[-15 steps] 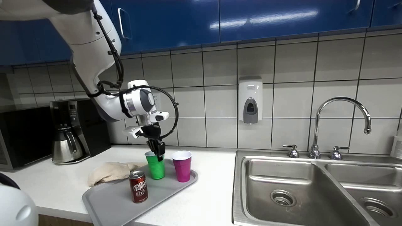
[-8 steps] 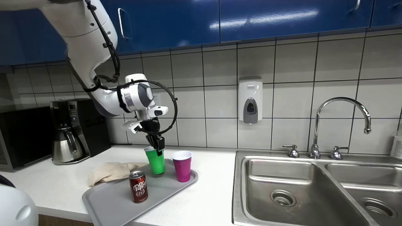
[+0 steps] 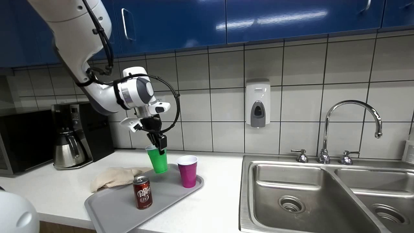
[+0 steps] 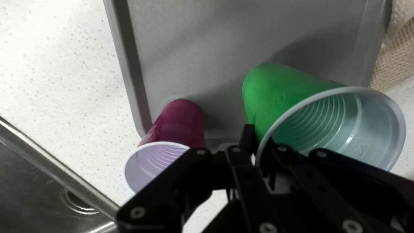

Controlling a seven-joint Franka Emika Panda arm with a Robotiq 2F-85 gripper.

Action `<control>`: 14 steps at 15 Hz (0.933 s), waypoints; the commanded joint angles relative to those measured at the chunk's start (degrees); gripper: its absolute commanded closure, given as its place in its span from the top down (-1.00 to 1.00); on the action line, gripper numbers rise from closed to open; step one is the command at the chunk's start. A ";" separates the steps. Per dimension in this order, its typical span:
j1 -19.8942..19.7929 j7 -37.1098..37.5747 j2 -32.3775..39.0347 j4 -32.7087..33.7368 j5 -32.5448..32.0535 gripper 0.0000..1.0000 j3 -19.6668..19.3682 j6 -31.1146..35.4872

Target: Take the cups off of the tray

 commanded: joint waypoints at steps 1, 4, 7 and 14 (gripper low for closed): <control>-0.94 -0.09 -6.26 -5.56 0.71 -0.97 0.67 1.40; -1.88 -0.11 -9.80 -8.84 0.75 -0.97 0.74 1.28; -3.33 -0.32 -12.98 -12.28 1.12 -0.97 0.80 0.83; -7.28 -0.30 -18.93 -19.08 1.08 -0.97 1.01 0.12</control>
